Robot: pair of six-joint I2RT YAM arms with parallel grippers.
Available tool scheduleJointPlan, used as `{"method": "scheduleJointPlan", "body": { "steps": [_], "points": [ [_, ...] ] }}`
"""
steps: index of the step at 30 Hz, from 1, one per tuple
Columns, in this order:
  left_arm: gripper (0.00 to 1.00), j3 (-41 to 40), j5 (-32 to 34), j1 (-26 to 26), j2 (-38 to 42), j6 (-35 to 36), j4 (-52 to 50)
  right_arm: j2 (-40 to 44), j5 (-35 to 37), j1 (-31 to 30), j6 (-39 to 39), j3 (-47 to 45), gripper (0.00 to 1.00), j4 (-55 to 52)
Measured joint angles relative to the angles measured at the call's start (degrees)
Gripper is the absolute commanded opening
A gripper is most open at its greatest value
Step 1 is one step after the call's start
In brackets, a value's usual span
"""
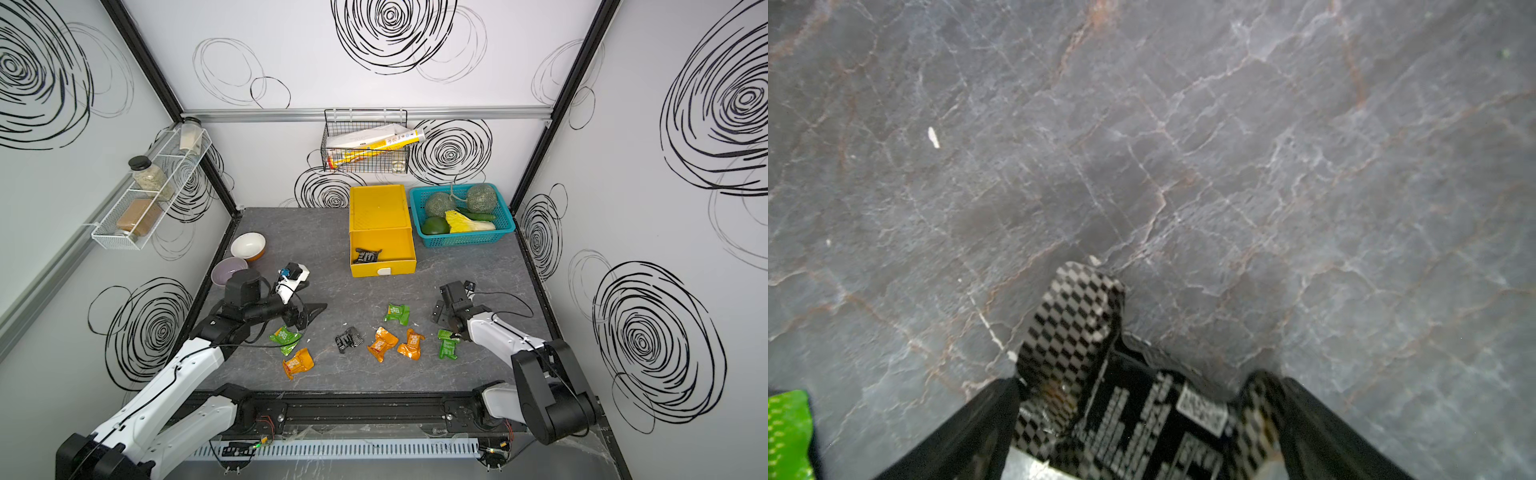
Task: Place the cookies into the drawer by color
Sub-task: Pick up the cookie at the center of the board.
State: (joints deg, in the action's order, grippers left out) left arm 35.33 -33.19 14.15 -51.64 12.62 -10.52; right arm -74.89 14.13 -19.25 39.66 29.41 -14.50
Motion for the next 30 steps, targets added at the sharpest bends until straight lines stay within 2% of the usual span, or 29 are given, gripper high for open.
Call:
{"method": "scheduleJointPlan", "body": {
  "steps": [5,15,24,30],
  "points": [
    [0.99,0.00,0.20,0.00,0.00,0.04,0.00,-3.26,1.29,0.00,-1.66,2.01,0.91,0.20],
    [0.99,0.00,0.13,-0.02,0.35,0.02,0.00,-4.37,0.81,0.11,-3.61,2.80,0.48,1.44],
    [0.99,0.00,0.26,-0.02,0.61,0.04,0.00,-4.28,-0.22,0.13,-4.35,2.89,0.18,2.60],
    [0.99,0.00,0.28,-0.02,0.61,0.04,0.00,-4.28,-0.70,0.13,-4.68,3.37,0.07,2.58]
  ]
}}
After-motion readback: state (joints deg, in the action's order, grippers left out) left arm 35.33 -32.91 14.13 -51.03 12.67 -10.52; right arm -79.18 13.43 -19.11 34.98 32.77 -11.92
